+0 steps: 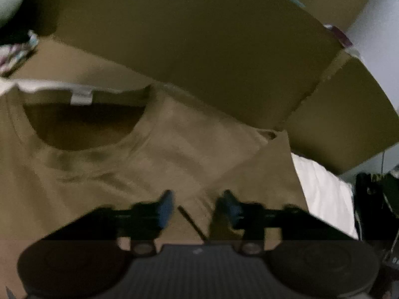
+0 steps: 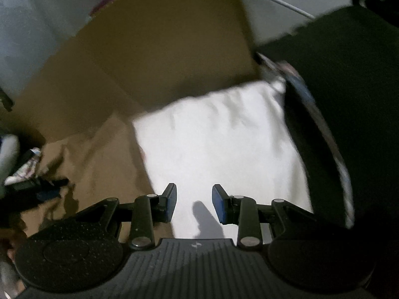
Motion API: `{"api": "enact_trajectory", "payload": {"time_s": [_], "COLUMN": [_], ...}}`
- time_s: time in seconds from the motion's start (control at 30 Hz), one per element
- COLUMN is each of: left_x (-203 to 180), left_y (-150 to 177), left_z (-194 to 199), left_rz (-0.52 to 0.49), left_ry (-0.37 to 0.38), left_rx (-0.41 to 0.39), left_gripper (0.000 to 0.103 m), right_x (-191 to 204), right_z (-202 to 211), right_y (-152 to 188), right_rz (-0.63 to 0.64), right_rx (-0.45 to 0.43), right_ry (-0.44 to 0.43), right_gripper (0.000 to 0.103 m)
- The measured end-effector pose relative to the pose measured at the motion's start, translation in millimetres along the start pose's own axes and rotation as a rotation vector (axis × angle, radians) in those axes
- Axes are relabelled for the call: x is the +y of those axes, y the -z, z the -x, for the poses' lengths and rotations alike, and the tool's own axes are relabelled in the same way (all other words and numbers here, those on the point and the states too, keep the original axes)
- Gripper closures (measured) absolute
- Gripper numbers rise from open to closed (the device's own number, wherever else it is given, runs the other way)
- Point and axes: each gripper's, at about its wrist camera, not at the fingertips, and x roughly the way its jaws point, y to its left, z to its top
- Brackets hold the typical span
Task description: Fold clothes
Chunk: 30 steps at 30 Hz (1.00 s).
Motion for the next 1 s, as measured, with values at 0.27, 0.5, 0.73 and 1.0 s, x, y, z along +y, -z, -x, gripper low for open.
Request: {"api": "enact_trajectory", "payload": {"time_s": [0.27, 0.5, 0.73, 1.0], "left_x": [-3, -35, -81, -94], "left_y": [3, -7, -20, -14], "left_z": [18, 43, 56, 53], "left_rz": [0.02, -0.039, -0.109, -0.107], "left_ry": [0.075, 0.216, 0.354, 0.406], "left_rx": [-0.045, -0.061, -0.057, -0.023], "left_gripper": [0.098, 0.099, 0.099, 0.099], "right_x": [37, 60, 67, 74], "right_z": [-38, -70, -79, -92], "right_y": [-32, -46, -55, -57], "right_rz": [0.103, 0.17, 0.176, 0.16], "right_rx": [0.004, 0.03, 0.017, -0.009], "right_ry": [-0.064, -0.081, -0.076, -0.146], "right_gripper": [0.065, 0.065, 0.064, 0.064]}}
